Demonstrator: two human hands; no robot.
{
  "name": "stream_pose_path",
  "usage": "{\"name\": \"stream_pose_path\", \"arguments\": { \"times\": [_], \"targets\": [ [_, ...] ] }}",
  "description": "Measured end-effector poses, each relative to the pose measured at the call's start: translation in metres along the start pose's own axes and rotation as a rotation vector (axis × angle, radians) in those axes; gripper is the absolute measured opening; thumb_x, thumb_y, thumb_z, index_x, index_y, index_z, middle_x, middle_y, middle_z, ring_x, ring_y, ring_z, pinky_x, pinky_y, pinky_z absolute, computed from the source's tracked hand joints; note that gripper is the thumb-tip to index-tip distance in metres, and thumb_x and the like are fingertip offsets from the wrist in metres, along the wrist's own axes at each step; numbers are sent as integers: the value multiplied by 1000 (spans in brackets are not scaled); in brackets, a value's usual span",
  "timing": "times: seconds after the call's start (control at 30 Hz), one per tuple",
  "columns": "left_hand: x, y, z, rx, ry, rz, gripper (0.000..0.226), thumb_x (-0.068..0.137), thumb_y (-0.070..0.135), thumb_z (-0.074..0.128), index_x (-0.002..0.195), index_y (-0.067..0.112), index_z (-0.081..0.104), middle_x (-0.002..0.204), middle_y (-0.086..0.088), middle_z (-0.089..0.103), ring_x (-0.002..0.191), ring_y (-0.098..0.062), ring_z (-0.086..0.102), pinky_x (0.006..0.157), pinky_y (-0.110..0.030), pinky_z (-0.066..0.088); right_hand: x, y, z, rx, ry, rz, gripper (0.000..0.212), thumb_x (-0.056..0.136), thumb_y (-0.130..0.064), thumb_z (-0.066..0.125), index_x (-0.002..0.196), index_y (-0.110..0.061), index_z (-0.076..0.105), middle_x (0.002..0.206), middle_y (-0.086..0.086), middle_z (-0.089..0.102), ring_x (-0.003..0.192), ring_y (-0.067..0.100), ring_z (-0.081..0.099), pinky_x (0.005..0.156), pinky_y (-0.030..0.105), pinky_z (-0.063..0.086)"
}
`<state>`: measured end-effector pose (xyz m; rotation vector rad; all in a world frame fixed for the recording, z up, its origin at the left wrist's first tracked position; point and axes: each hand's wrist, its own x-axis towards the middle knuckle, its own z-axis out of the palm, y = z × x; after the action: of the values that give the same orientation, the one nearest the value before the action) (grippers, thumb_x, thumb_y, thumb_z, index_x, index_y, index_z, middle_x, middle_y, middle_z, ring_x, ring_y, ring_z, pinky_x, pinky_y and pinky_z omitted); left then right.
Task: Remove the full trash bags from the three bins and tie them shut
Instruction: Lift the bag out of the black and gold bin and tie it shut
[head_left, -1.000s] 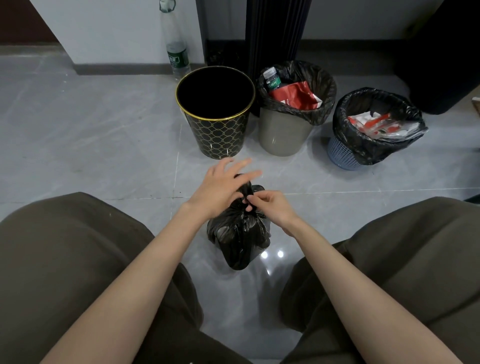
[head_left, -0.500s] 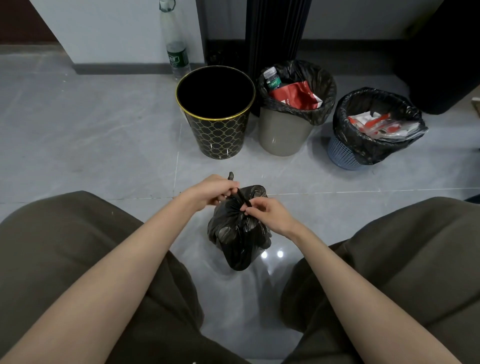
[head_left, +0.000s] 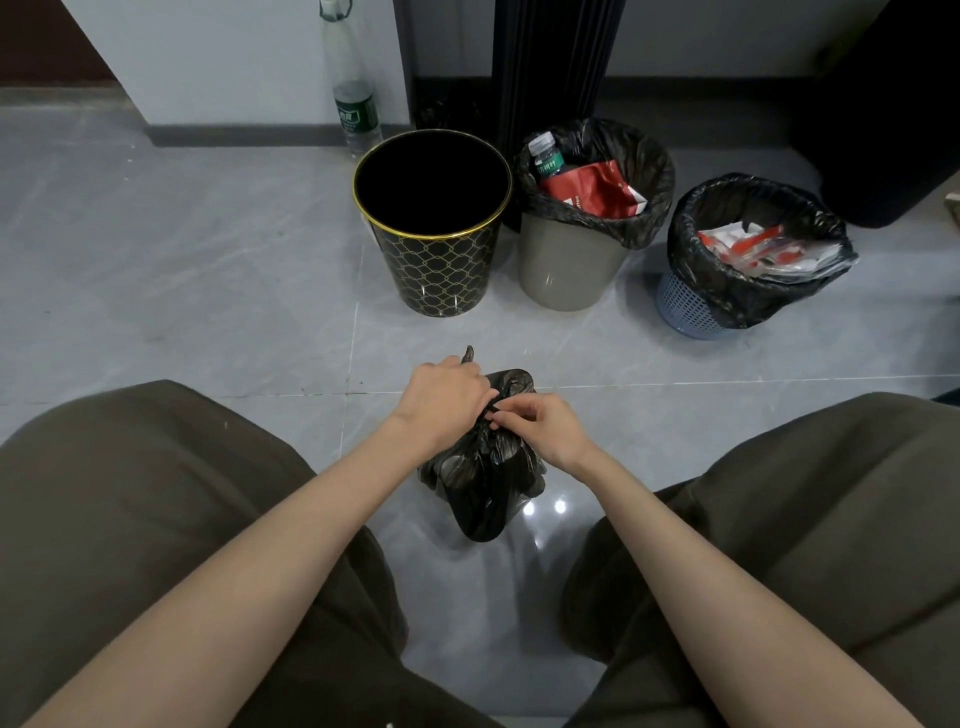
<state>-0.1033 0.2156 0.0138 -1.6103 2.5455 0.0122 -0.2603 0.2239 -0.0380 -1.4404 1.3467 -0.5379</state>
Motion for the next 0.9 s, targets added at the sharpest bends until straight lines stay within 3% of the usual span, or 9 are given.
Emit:
{"name": "stream_pose_path", "arguments": {
  "times": [0.07, 0.17, 0.23, 0.37, 0.53, 0.67, 0.77, 0.83, 0.9],
  "targets": [
    [2, 0, 1, -314, -94, -131, 42, 100, 39, 32, 85, 18, 65, 88, -4, 59, 94, -23, 57, 72, -33, 42, 0, 1, 0, -16, -4, -7, 11, 90, -14, 63, 91, -12, 74, 80, -5, 71, 72, -15, 60, 77, 5, 44],
    [7, -5, -2, -1040, -276, -434, 42, 94, 38, 47, 59, 15, 47, 58, 0, 41, 61, -16, 45, 62, -29, 35, 0, 1, 0, 5, -5, -21, 11, 89, -18, 64, 83, -21, 72, 77, -8, 71, 72, -8, 60, 76, 10, 45],
    [6, -4, -7, -1350, -350, -611, 36, 92, 38, 53, 61, 19, 52, 62, 4, 45, 61, -10, 42, 59, -23, 37, -1, 0, 1, 20, 8, -21, 11, 89, -22, 65, 82, -23, 72, 77, -7, 71, 73, -3, 60, 75, 12, 45],
    [8, -8, -8, -1693, -387, -796, 26, 90, 40, 58, 71, 23, 62, 80, 11, 58, 74, -6, 51, 61, -17, 40, -4, -2, 2, 8, 15, -31, 15, 91, -24, 63, 79, -25, 72, 78, -5, 72, 74, -1, 61, 73, 12, 45],
    [8, -14, -6, -1926, -376, -770, 26, 93, 42, 51, 98, 26, 70, 107, 16, 60, 95, -4, 57, 73, -16, 42, -5, -1, 2, 24, 2, -19, 15, 91, -26, 62, 82, -24, 73, 83, -4, 73, 77, 0, 61, 76, 11, 44],
    [7, -10, 6, -1593, -168, -681, 30, 94, 36, 51, 106, 17, 71, 111, 5, 65, 90, -10, 60, 74, -21, 45, -5, 0, 1, 28, -4, -13, 14, 91, -24, 62, 88, -19, 74, 85, -3, 73, 80, 1, 63, 76, 10, 45],
    [7, -21, 16, -963, -46, -422, 35, 92, 32, 55, 91, 2, 72, 88, -14, 69, 77, -20, 59, 76, -36, 50, -5, 0, 2, 32, 18, -16, 14, 90, -23, 64, 90, -14, 75, 82, -3, 73, 77, -1, 62, 75, 9, 45],
    [5, -27, 11, -544, -102, -207, 28, 92, 31, 56, 107, 13, 70, 104, -8, 69, 96, -24, 61, 84, -38, 49, -4, 0, 3, 25, 59, -11, 12, 89, -23, 66, 88, -14, 74, 78, -4, 72, 73, 0, 63, 74, 11, 46],
    [5, -29, 3, -317, -139, -81, 28, 93, 28, 54, 119, 21, 63, 119, -2, 64, 111, -23, 57, 87, -35, 47, -3, 1, 5, 45, 113, 8, 5, 87, -21, 68, 85, -17, 71, 72, -4, 70, 71, 3, 64, 74, 16, 48]
  ]
}}
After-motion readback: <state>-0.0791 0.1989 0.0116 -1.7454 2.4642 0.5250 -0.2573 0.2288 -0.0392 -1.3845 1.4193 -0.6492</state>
